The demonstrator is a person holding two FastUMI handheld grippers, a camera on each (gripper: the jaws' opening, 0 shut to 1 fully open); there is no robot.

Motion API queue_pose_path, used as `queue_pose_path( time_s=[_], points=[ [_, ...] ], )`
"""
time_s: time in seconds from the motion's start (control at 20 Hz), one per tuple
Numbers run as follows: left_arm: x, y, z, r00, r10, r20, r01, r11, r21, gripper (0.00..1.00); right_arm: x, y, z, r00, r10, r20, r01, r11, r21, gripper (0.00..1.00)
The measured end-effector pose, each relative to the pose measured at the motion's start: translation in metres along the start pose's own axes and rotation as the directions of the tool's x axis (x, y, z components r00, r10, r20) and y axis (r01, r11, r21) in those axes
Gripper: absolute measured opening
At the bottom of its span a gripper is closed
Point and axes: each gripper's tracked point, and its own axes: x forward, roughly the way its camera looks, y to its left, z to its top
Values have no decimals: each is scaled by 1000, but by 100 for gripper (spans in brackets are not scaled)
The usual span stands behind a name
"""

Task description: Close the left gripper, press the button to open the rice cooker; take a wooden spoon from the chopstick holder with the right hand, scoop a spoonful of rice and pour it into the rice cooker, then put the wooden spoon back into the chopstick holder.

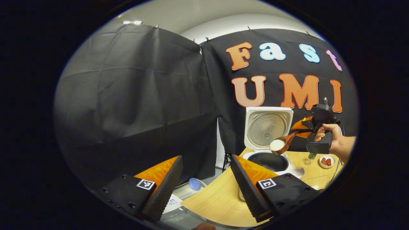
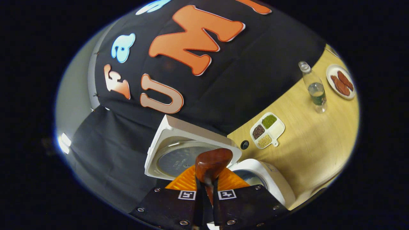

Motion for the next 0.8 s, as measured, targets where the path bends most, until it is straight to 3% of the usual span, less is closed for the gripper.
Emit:
queue_pose_path(
  time_s=[0.45,0.8],
  points=[
    [10,-13,-2,1000,-20,-6,20,999,44,97,5,6,15,997,-41,60,53,973,-226,11],
    [10,-11,-5,1000,-17,-18,17,999,37,97,-2,21,21,991,-14,134,71,899,-433,11]
  ],
)
